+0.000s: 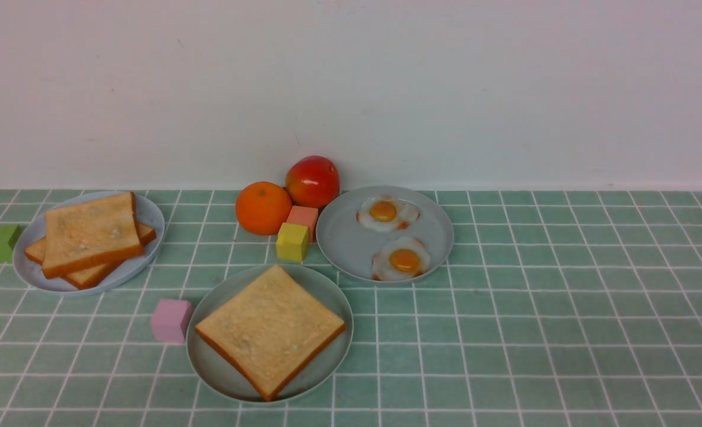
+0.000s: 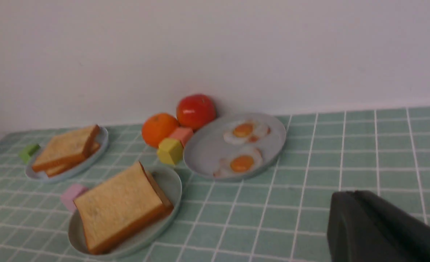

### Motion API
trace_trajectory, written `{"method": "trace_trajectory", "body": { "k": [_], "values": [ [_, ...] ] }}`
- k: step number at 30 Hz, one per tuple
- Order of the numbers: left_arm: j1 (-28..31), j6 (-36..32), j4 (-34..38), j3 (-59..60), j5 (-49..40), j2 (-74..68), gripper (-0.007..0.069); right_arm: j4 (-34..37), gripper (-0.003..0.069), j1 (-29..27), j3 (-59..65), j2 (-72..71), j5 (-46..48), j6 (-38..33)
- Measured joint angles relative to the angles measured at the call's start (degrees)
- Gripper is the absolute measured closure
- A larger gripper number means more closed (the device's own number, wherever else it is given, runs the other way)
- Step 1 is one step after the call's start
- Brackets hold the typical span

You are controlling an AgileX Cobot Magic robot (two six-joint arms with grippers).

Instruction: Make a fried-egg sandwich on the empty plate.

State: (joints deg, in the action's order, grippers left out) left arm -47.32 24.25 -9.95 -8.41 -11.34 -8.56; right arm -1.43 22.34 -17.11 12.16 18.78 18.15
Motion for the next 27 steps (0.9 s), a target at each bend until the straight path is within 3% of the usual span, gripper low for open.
{"method": "trace_trajectory", "body": {
  "k": [5,8,11,15,27],
  "values": [
    [0.0,0.0,0.0,0.0,-1.3,0.0,0.0638,-1.5,0.0654,-1.3,4.4,-1.1,-0.6,0.0],
    [0.0,0.0,0.0,0.0,-1.5,0.0,0.0638,-2.2,0.0662,-5.8,6.5,-3.2,-1.2,0.0],
    [0.0,0.0,0.1,0.0,-1.8,0.0,0.0638,-2.3,0.0673,-15.8,12.0,-7.5,-1.5,-2.6],
    [0.0,0.0,0.1,0.0,-2.0,0.0,0.0638,-0.8,0.0673,-20.7,17.5,-11.9,-1.5,-7.5],
    [0.0,0.1,0.1,0.0,-2.1,0.0,0.0638,0.2,0.0673,-21.2,18.2,-12.7,2.3,-13.5]
  ]
}}
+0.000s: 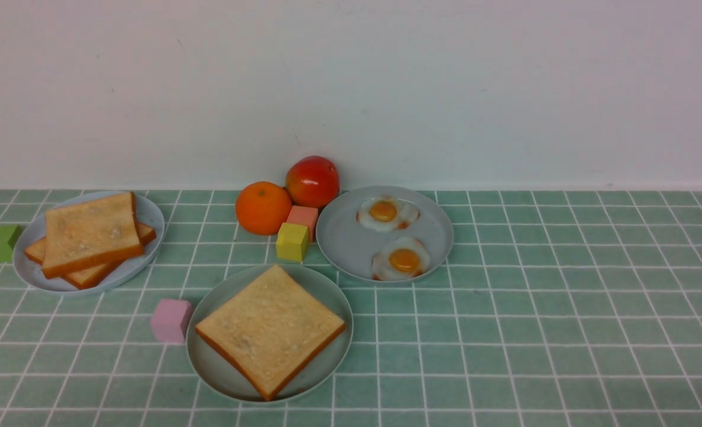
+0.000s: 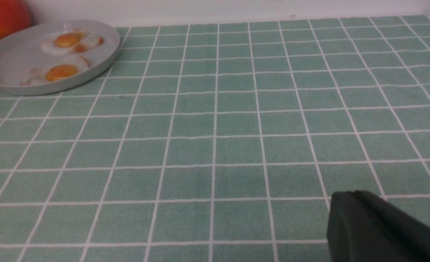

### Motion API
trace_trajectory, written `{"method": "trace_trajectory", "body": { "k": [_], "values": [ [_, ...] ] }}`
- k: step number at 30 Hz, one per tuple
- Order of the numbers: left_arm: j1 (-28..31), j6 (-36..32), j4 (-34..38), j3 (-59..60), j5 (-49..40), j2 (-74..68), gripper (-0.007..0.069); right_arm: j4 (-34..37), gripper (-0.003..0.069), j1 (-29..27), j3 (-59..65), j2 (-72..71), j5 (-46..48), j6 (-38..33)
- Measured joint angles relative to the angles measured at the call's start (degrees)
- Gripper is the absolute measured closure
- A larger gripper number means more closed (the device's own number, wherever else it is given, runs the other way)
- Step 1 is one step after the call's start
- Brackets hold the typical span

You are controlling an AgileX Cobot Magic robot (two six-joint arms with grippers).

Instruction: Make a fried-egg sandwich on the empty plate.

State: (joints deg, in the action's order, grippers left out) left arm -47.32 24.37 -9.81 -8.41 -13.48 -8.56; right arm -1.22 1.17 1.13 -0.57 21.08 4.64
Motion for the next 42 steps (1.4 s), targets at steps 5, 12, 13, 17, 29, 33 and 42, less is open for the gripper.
{"method": "trace_trajectory", "body": {
  "k": [5,12,13,17,29,33,42],
  "values": [
    [0.0,0.0,0.0,0.0,0.0,0.0,0.0637,0.0,0.0673,0.0,-0.1,0.0,0.1,0.0],
    [0.0,0.0,0.0,0.0,0.0,0.0,0.0634,0.1,0.0671,0.0,0.0,0.0,0.1,0.0],
    [0.0,0.0,0.0,0.0,0.0,0.0,0.0631,0.1,0.0669,0.0,0.0,0.0,0.1,0.0],
    [0.0,0.0,0.0,0.0,0.0,0.0,0.0627,0.1,0.0668,0.1,0.0,0.0,0.1,0.0],
    [8.8,-0.1,-1.9,0.3,2.2,1.1,0.0638,-0.1,0.0659,0.1,-0.1,0.0,0.4,0.0],
    [21.2,-1.2,0.8,1.8,4.4,5.0,0.0638,-0.1,0.0659,0.1,-0.1,0.0,0.4,0.0],
    [45.2,-5.5,10.8,9.7,-1.6,9.2,0.0638,0.0,0.0654,0.1,-0.1,0.0,0.5,0.0]
  ]
}}
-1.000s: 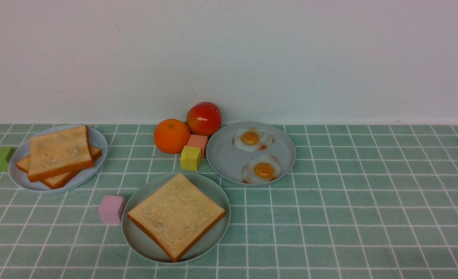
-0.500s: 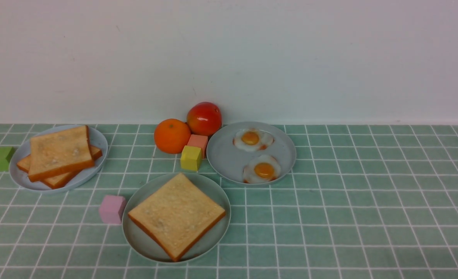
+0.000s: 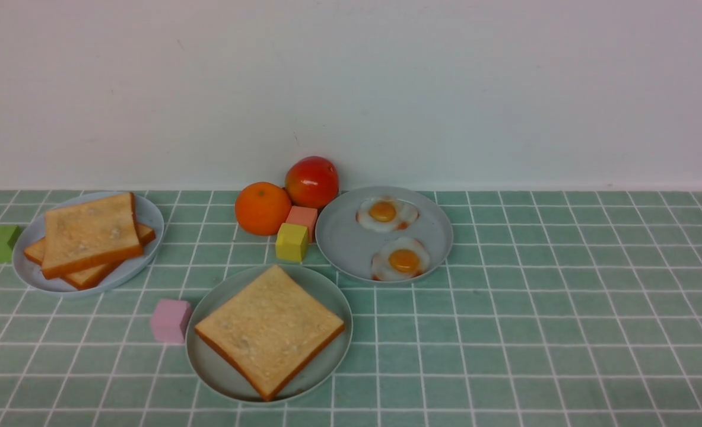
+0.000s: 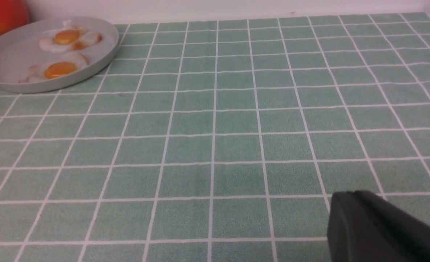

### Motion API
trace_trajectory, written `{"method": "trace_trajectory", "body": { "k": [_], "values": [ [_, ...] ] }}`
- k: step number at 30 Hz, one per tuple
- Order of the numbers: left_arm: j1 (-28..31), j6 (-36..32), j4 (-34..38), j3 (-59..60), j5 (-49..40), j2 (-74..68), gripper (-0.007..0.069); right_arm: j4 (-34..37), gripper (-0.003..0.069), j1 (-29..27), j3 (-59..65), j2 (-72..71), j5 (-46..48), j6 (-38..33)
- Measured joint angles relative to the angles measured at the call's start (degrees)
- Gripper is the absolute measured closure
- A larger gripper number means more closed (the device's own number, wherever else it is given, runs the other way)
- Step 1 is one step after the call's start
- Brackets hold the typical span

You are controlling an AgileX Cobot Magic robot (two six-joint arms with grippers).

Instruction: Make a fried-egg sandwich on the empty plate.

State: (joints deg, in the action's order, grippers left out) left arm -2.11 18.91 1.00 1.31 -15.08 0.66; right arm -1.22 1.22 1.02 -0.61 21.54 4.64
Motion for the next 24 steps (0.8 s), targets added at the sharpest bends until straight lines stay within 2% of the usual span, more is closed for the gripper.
{"method": "trace_trajectory", "body": {
  "k": [4,24],
  "values": [
    [0.2,-0.2,0.1,0.5,-6.3,0.0,0.0638,0.0,0.0648,0.0,0.0,0.0,0.0,0.0],
    [0.2,-0.3,0.4,0.5,-6.3,0.0,0.0638,-0.1,0.0633,0.0,0.0,0.0,0.0,0.0]
  ]
}}
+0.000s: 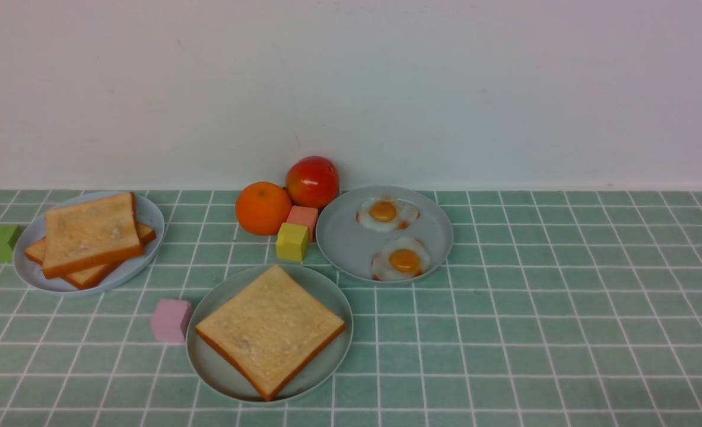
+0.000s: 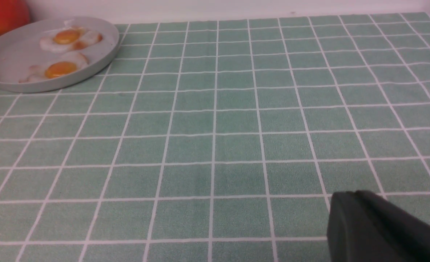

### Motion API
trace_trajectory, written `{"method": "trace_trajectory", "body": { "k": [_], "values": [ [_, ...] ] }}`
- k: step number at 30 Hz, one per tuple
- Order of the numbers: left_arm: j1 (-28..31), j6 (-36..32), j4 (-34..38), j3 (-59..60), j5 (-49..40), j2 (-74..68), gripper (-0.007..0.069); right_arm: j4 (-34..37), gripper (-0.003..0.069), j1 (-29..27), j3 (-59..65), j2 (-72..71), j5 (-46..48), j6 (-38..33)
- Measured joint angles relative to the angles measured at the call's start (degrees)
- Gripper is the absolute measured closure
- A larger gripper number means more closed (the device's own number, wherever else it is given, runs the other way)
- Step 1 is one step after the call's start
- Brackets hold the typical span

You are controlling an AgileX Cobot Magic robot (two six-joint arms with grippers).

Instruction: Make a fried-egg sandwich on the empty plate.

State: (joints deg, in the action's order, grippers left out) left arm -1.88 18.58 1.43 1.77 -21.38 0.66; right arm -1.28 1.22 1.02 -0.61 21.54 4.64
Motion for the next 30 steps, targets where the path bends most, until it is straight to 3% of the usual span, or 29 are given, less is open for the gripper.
{"method": "trace_trajectory", "body": {
  "k": [30],
  "values": [
    [0.0,0.0,0.0,0.0,0.1,0.0,0.0634,0.0,0.0588,0.0,0.0,0.0,0.0,0.0]
  ]
}}
